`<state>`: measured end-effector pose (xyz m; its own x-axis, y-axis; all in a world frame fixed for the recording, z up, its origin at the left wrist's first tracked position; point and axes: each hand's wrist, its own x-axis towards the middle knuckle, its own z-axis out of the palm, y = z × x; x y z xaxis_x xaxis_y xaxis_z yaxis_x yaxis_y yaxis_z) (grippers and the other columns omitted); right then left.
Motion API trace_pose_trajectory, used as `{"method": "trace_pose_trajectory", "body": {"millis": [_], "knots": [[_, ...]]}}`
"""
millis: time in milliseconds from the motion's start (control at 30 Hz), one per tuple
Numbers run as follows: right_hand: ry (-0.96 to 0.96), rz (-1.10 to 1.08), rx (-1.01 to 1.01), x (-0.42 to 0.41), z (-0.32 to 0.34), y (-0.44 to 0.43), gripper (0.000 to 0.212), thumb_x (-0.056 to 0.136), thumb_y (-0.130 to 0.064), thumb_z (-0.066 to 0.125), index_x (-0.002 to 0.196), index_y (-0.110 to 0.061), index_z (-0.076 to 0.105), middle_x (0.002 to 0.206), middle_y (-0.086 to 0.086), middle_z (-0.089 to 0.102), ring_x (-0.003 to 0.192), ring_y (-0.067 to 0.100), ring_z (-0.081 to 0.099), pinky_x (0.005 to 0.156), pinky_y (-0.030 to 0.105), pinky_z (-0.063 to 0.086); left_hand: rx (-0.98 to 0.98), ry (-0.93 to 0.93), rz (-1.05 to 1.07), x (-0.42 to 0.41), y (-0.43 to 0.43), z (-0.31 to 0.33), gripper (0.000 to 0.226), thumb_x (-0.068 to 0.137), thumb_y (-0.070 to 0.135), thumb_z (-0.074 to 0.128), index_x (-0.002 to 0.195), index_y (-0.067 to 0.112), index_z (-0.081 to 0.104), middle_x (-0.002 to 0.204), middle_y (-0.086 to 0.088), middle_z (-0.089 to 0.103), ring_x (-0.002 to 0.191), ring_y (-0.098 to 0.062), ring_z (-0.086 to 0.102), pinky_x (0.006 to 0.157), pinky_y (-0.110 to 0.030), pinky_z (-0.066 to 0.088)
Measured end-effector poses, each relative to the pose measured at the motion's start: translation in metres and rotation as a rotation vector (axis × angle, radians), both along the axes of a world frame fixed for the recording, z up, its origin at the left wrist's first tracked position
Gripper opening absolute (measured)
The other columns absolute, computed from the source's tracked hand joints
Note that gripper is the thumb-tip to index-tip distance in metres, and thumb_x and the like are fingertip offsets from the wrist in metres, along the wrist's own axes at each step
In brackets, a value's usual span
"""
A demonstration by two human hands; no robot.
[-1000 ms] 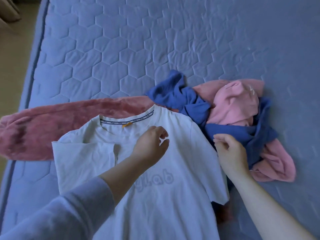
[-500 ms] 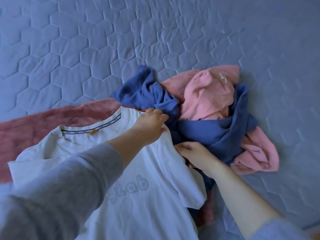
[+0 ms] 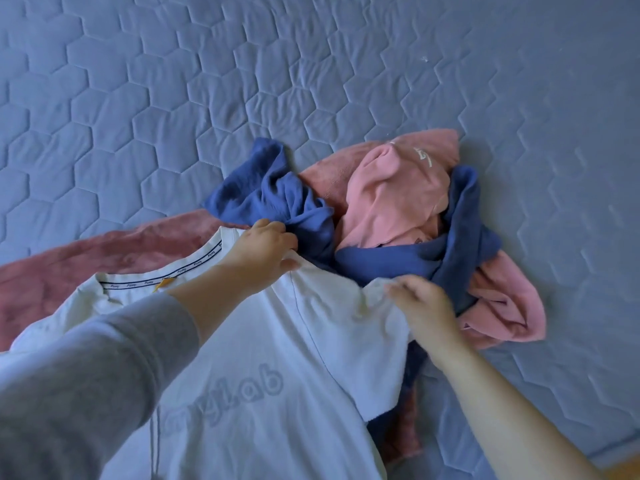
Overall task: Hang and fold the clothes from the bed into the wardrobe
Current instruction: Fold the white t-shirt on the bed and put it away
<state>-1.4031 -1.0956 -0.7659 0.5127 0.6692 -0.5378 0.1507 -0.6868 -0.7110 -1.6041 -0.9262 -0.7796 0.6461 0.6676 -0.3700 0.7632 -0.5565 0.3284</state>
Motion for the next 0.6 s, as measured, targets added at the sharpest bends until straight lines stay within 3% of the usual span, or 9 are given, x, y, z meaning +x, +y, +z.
{"method": "trace_pose_trajectory", "body": {"millis": [100, 200, 300, 400, 467, 533, 600], "knots": [[-0.191, -0.261, 0.217, 0.024, 0.009, -0.004, 0.014, 0.090, -0.031, 0.062, 0.078, -0.024, 0.064, 0.071, -0.006, 0.064, 0.068, 0.007, 0.056, 0.066, 0.028, 0.044, 0.003, -0.039, 0.043, 0.001, 0.002, 0.006, 0.027, 0.092, 0.037, 0.061, 0.109, 0.017, 0.067, 0.103, -0.005, 0.055, 0.105, -0.026, 0.046, 0.084, -0.033, 0.039], [-0.125, -0.347, 0.207, 0.022, 0.010, -0.006, 0.024, 0.090, -0.038, 0.062, 0.072, -0.022, 0.065, 0.068, -0.007, 0.064, 0.070, 0.010, 0.056, 0.068, 0.030, 0.044, 0.046, -0.074, 0.071, 0.010, -0.001, 0.010, 0.025, 0.093, 0.034, 0.059, 0.109, 0.016, 0.067, 0.104, -0.007, 0.056, 0.104, -0.027, 0.048, 0.087, -0.039, 0.043], [0.125, -0.354, -0.038, 0.021, 0.011, -0.007, 0.024, 0.076, -0.053, 0.068, 0.075, -0.030, 0.072, 0.065, -0.013, 0.070, 0.076, 0.014, 0.066, 0.067, 0.030, 0.050, 0.076, -0.066, 0.080, 0.016, -0.006, 0.010, 0.023, 0.094, 0.031, 0.057, 0.107, 0.013, 0.065, 0.105, -0.008, 0.056, 0.104, -0.028, 0.048, 0.085, -0.040, 0.044], [0.487, -0.157, -0.171, 0.023, 0.015, -0.010, 0.052, 0.060, -0.058, 0.078, 0.096, -0.021, 0.074, 0.092, 0.001, 0.076, 0.090, 0.021, 0.071, 0.080, 0.035, 0.054, 0.082, -0.072, 0.084, 0.017, -0.012, 0.007, 0.016, 0.095, 0.023, 0.054, 0.103, 0.012, 0.062, 0.105, -0.007, 0.058, 0.103, -0.028, 0.047, 0.081, -0.038, 0.044], [0.501, -0.063, -0.078, 0.023, 0.018, -0.010, 0.036, 0.072, -0.048, 0.074, 0.092, -0.019, 0.075, 0.095, 0.005, 0.074, 0.086, 0.023, 0.069, 0.075, 0.033, 0.051, 0.087, -0.087, 0.088, 0.017, -0.015, 0.005, 0.015, 0.094, 0.017, 0.052, 0.103, 0.011, 0.062, 0.106, -0.007, 0.059, 0.102, -0.028, 0.047, 0.080, -0.037, 0.042], [0.465, -0.137, 0.094, 0.024, 0.024, -0.009, 0.026, 0.086, -0.039, 0.064, 0.091, -0.015, 0.072, 0.093, 0.005, 0.068, 0.084, 0.028, 0.062, 0.076, 0.035, 0.046, 0.086, -0.107, 0.096, 0.017, -0.019, 0.005, 0.018, 0.093, 0.012, 0.051, 0.107, 0.010, 0.063, 0.108, -0.007, 0.059, 0.103, -0.029, 0.047, 0.082, -0.038, 0.042], [0.396, -0.227, 0.273, 0.026, 0.027, -0.014, 0.021, 0.094, -0.034, 0.057, 0.090, -0.024, 0.075, 0.093, -0.001, 0.074, 0.088, 0.018, 0.069, 0.079, 0.030, 0.051, 0.098, -0.125, 0.107, 0.019, -0.020, 0.006, 0.020, 0.093, 0.010, 0.051, 0.108, 0.010, 0.065, 0.108, -0.007, 0.060, 0.102, -0.029, 0.048, 0.084, -0.038, 0.042]]}}
